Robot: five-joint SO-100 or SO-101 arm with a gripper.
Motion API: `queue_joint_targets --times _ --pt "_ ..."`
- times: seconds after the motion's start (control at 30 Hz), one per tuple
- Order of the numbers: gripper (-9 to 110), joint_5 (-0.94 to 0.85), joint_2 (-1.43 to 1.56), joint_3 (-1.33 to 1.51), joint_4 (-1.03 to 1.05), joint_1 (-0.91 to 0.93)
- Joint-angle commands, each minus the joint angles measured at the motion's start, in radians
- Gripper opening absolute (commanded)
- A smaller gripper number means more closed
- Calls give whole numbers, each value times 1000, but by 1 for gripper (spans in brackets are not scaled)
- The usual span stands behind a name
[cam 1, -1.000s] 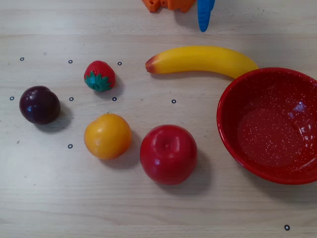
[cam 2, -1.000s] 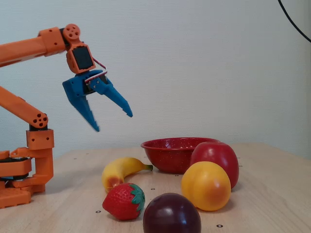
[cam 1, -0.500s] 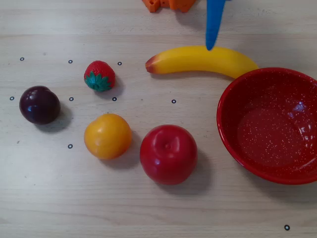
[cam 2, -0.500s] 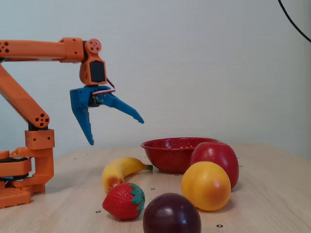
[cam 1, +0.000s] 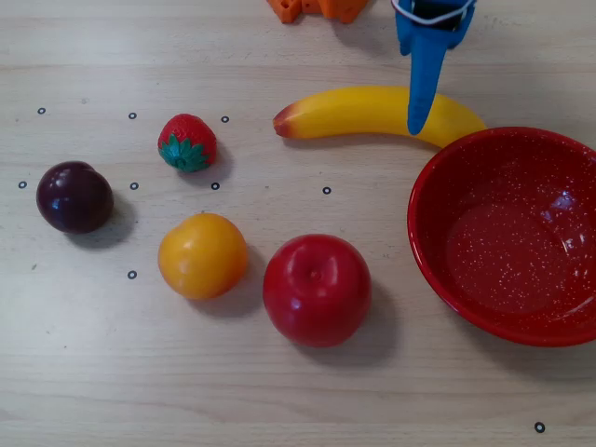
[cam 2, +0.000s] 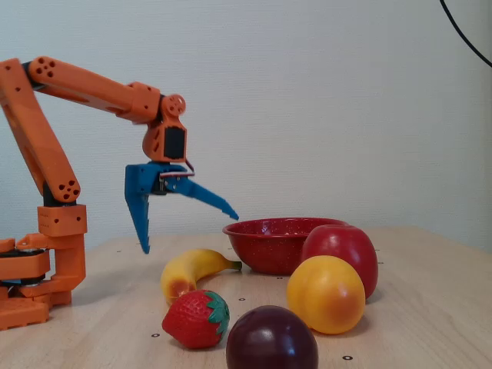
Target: Put the banana in the red bowl.
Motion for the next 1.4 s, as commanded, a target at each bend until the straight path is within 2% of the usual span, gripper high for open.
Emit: queue_joint_targets --times 0.0,0.4,1.37 --pt "65 -21 11 -32 -31 5" --pt "74 11 -118 -40 -71 -61" --pt "74 140 -321 12 -201 -126"
